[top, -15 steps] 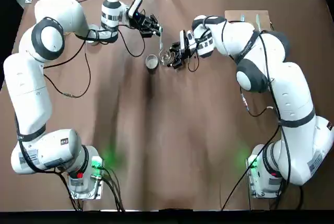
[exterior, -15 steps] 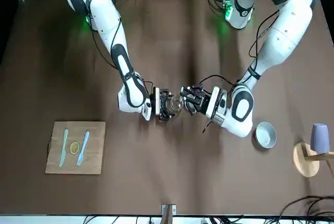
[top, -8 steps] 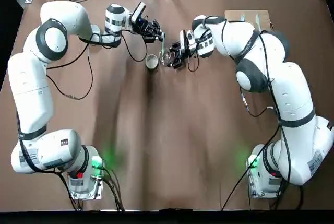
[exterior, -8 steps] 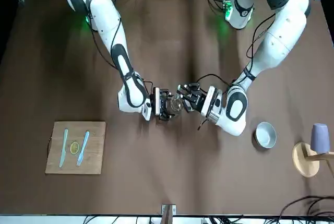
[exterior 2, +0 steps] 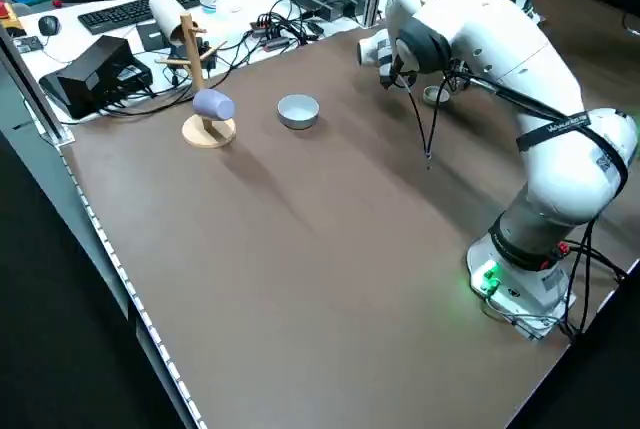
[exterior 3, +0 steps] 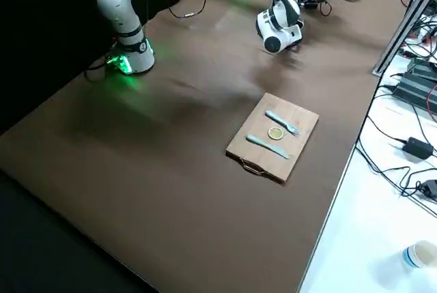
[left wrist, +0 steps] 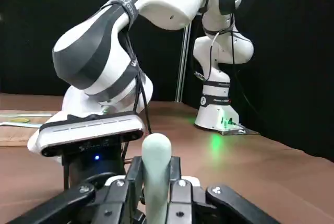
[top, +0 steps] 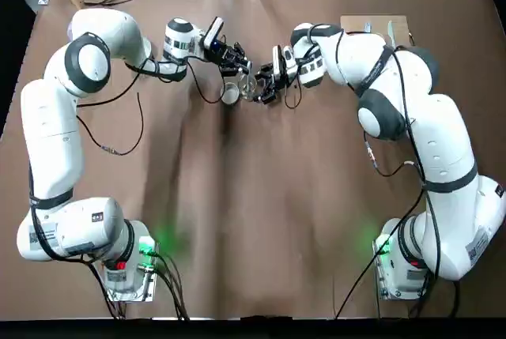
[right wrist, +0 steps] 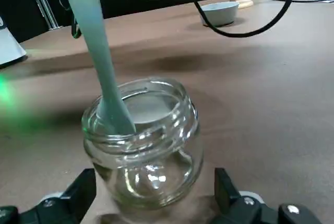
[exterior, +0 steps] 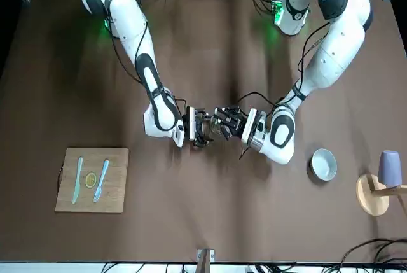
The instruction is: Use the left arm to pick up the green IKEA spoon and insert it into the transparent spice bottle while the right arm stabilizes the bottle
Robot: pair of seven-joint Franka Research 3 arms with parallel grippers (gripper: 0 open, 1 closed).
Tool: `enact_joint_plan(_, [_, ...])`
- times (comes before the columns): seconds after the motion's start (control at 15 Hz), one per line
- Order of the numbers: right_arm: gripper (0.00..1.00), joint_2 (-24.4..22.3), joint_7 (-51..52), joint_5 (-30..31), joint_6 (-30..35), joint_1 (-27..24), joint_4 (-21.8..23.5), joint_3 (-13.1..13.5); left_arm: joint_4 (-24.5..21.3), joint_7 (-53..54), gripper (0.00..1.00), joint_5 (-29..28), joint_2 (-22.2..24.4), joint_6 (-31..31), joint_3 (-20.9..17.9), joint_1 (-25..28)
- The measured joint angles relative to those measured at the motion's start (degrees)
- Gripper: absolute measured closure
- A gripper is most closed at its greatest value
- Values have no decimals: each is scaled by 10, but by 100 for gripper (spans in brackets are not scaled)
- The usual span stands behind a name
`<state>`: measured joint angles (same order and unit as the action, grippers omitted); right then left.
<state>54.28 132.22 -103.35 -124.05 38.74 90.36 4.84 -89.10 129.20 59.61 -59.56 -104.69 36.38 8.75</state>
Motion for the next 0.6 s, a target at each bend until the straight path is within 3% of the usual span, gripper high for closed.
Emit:
enact_joint_plan(0.47, [0, 0, 0, 0, 0, 0, 0, 0, 5, 1, 75, -2, -6, -13, 0, -5])
enact_joint_plan(0.6, [0, 0, 0, 0, 0, 0, 0, 0, 10, 1, 67, -9, -5, -13, 0, -5])
